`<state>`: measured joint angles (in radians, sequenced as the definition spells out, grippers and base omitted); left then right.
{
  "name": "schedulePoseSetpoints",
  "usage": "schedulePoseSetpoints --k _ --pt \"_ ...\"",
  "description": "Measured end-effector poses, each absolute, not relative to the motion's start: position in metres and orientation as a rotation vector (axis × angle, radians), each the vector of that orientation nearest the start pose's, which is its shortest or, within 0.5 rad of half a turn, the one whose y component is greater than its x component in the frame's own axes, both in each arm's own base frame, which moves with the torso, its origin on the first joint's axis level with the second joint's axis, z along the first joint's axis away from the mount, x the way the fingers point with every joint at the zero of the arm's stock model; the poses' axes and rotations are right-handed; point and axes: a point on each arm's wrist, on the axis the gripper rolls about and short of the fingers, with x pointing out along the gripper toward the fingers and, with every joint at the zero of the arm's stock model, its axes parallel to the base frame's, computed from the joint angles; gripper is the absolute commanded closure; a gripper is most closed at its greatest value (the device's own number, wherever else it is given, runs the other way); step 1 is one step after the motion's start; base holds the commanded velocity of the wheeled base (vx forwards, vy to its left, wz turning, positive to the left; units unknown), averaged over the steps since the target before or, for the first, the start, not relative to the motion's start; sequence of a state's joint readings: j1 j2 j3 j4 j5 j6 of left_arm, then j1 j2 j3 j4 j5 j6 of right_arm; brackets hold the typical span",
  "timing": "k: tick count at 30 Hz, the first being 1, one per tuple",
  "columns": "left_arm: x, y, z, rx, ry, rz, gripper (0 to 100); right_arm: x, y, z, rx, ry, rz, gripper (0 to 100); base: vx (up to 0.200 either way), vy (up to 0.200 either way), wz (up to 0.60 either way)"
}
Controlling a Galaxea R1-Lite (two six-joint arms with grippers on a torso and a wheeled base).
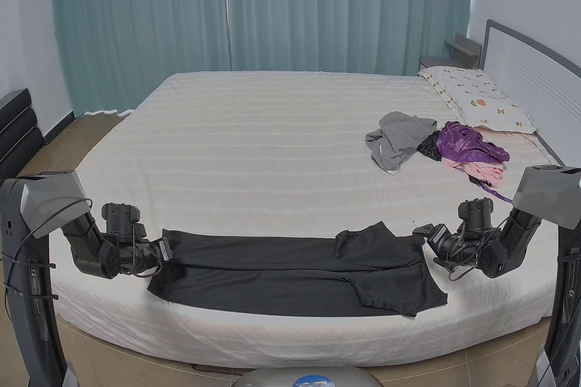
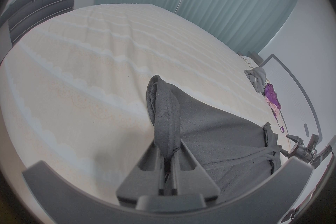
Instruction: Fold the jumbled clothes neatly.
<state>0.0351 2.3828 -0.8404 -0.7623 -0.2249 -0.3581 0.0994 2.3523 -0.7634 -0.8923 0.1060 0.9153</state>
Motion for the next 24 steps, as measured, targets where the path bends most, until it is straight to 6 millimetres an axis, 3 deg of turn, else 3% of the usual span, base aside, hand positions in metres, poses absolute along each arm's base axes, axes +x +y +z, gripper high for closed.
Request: schedulePoseSetpoints --k 3,6,21,24 --pt "0.371 0.005 -0.037 -0.457 0.802 -0.035 100 0.360 0.038 -0.029 0.876 0.737 -0.135 0 0.000 0.000 0.00" --pt "0.372 0.004 -0.036 -0.469 0.798 -0.030 100 0.360 0.038 -0.029 0.877 0.737 -0.135 0 -0.200 0.000 0.00" --pt "0.380 0.001 -0.031 -0.522 0.768 -0.022 100 0.360 0.038 -0.029 0.875 0.736 -0.136 0 0.000 0.000 0.00" --pt "0.383 -0.001 -0.029 -0.530 0.757 -0.024 100 0.360 0.038 -0.029 0.875 0.737 -0.136 0 0.000 -0.200 0.00"
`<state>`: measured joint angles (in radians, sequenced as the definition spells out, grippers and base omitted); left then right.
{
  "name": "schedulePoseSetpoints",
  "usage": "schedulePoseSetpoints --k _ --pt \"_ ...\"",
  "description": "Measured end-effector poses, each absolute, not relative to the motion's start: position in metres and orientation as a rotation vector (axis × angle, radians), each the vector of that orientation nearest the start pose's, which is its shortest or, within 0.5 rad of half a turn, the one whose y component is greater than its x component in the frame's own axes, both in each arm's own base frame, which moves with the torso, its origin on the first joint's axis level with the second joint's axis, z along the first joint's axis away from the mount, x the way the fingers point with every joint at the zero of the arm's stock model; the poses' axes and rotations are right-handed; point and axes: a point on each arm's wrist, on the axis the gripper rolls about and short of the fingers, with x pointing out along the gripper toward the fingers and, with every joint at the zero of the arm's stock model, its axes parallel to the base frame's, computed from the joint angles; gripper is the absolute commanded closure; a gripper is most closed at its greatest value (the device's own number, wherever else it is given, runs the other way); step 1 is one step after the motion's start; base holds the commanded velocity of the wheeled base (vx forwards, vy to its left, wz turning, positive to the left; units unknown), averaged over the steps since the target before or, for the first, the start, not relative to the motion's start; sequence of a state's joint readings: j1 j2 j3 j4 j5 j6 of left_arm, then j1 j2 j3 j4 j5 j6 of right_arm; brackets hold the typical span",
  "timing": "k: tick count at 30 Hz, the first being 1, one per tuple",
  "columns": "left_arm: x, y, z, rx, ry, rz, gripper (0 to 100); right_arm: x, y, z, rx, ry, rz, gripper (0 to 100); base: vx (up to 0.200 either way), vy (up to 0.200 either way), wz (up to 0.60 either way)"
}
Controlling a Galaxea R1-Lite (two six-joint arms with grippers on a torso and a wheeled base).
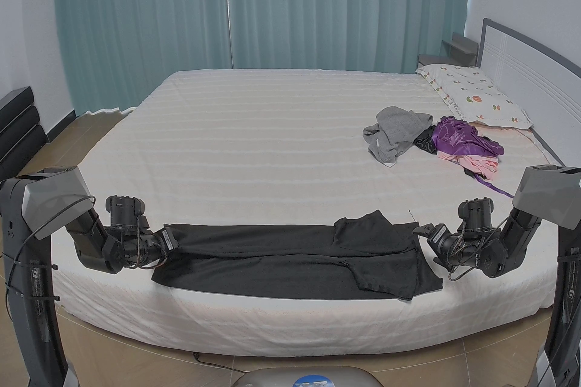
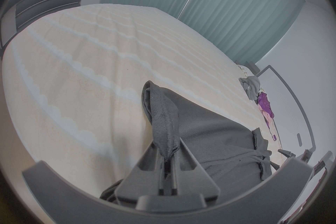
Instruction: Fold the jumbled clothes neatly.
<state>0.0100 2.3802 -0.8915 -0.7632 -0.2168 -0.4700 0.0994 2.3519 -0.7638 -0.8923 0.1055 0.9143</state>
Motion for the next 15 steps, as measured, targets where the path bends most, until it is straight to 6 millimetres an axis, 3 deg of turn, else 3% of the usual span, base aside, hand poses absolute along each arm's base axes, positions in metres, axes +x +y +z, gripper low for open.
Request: schedulePoseSetpoints --k 6,15 --pt "0.3859 -0.0032 -0.0265 -0.527 0.747 -0.033 100 0.3603 0.0380 -0.0285 0.875 0.736 -0.137 0 0.000 -0.200 0.00" --pt "0.3933 -0.0005 -0.0260 -0.512 0.717 0.007 100 0.3603 0.0378 -0.0288 0.875 0.736 -0.137 0 0.000 0.000 0.00"
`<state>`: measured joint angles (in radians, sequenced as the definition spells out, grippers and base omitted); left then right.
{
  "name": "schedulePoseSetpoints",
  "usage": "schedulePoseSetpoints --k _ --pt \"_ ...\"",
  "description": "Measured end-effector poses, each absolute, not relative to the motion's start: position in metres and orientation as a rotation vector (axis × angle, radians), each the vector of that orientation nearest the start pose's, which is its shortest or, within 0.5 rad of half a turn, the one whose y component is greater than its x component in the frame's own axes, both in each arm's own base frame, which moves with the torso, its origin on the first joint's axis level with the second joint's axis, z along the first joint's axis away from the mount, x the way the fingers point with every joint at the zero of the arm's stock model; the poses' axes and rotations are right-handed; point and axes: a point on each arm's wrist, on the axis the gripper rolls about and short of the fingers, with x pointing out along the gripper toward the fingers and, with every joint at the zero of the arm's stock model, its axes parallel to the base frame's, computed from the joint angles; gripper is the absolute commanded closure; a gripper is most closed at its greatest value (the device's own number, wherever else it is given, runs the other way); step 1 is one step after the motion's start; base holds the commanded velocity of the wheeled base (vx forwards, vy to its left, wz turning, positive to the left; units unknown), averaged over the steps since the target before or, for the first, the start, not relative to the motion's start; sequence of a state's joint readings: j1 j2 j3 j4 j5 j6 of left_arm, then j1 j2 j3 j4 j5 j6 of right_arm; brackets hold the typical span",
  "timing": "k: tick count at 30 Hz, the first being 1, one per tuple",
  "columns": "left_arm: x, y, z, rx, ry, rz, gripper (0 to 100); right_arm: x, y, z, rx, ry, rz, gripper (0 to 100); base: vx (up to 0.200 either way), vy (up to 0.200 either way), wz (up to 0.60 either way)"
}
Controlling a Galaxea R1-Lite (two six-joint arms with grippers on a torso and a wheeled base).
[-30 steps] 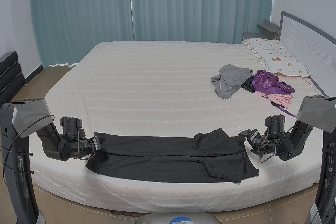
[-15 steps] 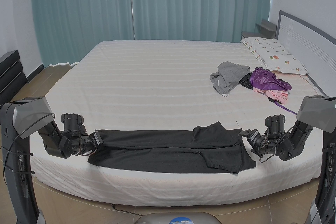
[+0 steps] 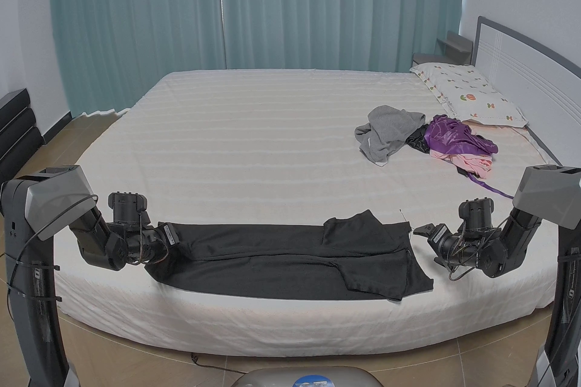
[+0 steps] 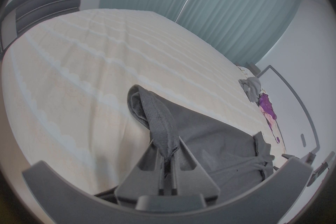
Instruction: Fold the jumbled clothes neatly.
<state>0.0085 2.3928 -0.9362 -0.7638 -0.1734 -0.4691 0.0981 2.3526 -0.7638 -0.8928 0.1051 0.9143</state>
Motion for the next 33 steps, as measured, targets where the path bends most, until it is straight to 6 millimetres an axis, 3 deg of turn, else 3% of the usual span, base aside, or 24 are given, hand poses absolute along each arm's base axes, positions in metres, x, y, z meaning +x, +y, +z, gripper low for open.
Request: schedulePoseSetpoints --k 14,30,33 --pt "0.397 0.001 -0.030 -0.510 0.706 0.058 100 0.360 0.039 -0.029 0.874 0.740 -0.136 0 0.000 0.000 0.00" --pt "0.388 -0.020 -0.011 -0.570 0.700 0.033 100 0.360 0.039 -0.029 0.874 0.739 -0.136 0 0.000 0.000 0.00" --pt "0.389 -0.023 -0.010 -0.573 0.692 0.042 100 0.360 0.039 -0.029 0.872 0.739 -0.136 0 0.000 -0.200 0.00"
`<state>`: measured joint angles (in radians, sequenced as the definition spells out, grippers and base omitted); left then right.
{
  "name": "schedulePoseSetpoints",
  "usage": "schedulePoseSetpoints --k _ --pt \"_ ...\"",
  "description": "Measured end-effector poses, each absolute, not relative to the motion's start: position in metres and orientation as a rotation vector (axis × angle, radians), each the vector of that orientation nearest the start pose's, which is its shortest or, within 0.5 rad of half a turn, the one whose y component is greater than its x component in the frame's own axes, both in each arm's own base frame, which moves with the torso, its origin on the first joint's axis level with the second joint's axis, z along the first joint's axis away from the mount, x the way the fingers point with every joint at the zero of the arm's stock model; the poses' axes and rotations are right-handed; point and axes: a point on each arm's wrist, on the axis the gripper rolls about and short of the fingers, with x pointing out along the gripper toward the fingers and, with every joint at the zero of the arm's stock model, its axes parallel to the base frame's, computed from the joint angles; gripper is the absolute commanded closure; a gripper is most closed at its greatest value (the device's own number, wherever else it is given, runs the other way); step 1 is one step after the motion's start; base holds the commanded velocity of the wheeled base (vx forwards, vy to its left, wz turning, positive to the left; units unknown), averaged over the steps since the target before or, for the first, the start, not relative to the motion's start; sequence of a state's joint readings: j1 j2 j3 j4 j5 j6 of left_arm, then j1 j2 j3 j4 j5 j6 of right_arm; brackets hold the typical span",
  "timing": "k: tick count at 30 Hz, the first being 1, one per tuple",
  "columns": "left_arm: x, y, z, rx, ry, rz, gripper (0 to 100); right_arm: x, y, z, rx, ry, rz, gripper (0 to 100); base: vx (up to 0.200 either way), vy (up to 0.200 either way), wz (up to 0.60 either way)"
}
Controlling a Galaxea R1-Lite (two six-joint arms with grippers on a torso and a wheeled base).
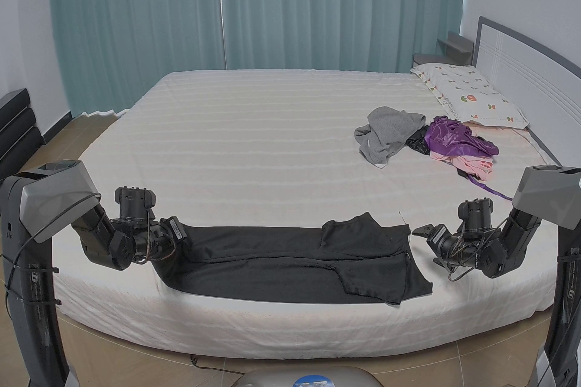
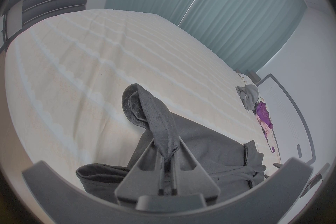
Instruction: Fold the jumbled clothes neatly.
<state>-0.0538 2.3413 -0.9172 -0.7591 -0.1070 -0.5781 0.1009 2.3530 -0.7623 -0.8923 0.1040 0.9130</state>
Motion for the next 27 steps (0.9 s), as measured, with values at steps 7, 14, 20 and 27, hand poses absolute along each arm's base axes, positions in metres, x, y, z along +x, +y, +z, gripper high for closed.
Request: schedulePoseSetpoints --k 7,14,20,27 --pt "0.387 -0.032 -0.007 -0.563 0.693 0.029 100 0.360 0.039 -0.029 0.872 0.739 -0.136 0 0.000 -0.200 0.00" --pt "0.381 -0.038 -0.001 -0.557 0.699 0.013 100 0.360 0.039 -0.030 0.872 0.740 -0.138 0 0.000 -0.200 0.00" --pt "0.374 -0.048 0.006 -0.557 0.702 -0.011 100 0.360 0.039 -0.030 0.872 0.741 -0.138 0 0.000 -0.200 0.00" --pt "0.369 -0.058 0.014 -0.583 0.698 -0.030 100 0.360 0.039 -0.030 0.872 0.741 -0.137 0 0.000 -0.200 0.00"
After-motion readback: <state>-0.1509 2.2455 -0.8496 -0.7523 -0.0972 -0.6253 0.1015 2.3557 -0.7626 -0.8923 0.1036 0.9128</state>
